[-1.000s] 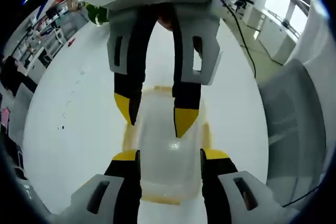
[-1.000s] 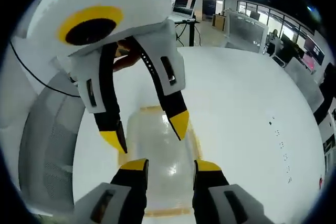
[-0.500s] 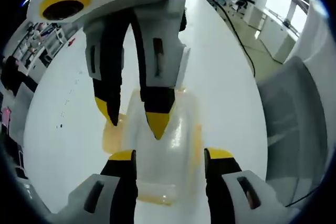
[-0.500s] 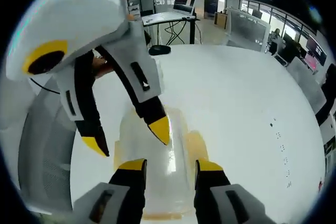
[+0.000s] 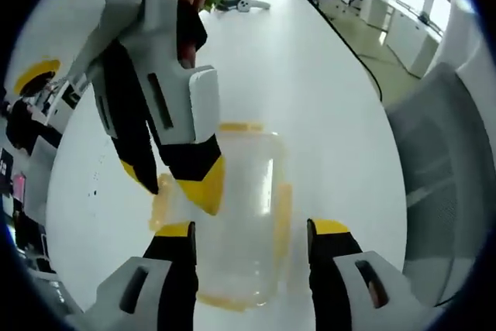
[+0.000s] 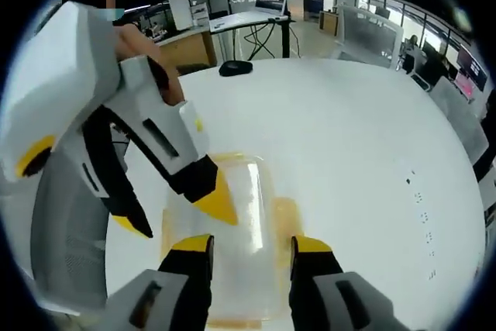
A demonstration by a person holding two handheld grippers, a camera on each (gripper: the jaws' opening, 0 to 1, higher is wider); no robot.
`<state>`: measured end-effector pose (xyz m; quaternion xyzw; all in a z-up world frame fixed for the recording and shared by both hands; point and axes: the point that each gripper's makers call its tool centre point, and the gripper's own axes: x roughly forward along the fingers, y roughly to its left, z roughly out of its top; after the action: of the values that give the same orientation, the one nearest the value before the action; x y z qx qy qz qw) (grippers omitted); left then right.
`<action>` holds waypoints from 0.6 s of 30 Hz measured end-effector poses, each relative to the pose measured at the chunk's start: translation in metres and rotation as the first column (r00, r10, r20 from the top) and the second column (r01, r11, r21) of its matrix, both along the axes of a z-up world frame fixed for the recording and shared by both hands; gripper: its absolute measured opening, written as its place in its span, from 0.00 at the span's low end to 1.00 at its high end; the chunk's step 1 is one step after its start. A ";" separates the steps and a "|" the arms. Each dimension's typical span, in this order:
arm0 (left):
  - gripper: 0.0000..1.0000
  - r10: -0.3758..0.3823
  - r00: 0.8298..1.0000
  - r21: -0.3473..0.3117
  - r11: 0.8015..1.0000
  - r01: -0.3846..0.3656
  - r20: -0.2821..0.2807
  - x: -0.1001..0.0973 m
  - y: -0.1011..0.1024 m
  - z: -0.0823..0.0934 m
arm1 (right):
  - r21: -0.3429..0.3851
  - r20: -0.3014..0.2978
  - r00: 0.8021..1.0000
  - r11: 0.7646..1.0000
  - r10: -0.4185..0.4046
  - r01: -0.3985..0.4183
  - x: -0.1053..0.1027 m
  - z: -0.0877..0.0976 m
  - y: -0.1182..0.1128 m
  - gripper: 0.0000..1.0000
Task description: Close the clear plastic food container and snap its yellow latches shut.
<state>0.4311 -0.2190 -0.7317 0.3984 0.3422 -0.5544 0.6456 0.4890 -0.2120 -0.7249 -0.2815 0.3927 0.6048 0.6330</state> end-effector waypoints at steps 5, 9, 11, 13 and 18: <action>0.53 0.021 0.999 -0.006 1.000 -0.021 0.032 0.006 0.000 -0.001 | -0.036 -0.014 0.999 0.998 0.049 -0.050 -0.005 -0.006 -0.001 0.39; 0.53 0.038 0.998 -0.010 0.999 -0.037 0.049 0.011 0.000 -0.001 | -0.043 -0.021 0.997 0.997 0.068 -0.069 -0.004 -0.006 0.000 0.39; 0.54 0.038 0.997 -0.009 0.999 -0.037 0.060 0.012 0.000 -0.002 | -0.050 -0.028 0.996 0.995 0.087 -0.088 -0.005 -0.006 0.000 0.39; 0.54 0.031 0.997 -0.002 1.000 -0.031 0.072 0.011 0.001 -0.003 | -0.053 -0.036 0.995 0.994 0.093 -0.095 -0.004 -0.006 0.001 0.39; 0.55 0.014 0.994 0.013 1.000 -0.016 0.105 0.011 0.001 -0.005 | -0.063 -0.047 0.992 0.991 0.115 -0.118 -0.005 -0.007 0.001 0.40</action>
<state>0.4421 -0.2179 -0.7367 0.4286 0.3146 -0.5256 0.6642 0.4840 -0.2109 -0.7321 -0.3115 0.4091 0.6334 0.5783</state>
